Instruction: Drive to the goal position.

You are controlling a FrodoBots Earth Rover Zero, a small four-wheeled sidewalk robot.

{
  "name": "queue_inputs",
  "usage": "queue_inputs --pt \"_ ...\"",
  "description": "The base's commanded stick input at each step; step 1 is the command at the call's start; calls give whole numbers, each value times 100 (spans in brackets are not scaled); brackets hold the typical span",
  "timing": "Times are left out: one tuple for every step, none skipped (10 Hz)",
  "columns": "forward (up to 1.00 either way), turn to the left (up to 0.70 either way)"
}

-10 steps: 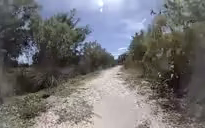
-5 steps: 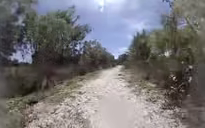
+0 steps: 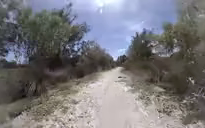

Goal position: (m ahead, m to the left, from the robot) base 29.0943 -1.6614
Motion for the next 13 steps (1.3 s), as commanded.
queue_inputs --pt "69 0" --pt "69 0" --pt "69 0" --pt "69 0" --pt "69 0" --pt "69 0" --pt "69 0" --pt "68 0" --pt "68 0" --pt "68 0" --pt "70 0" --pt "70 0" --pt "70 0"
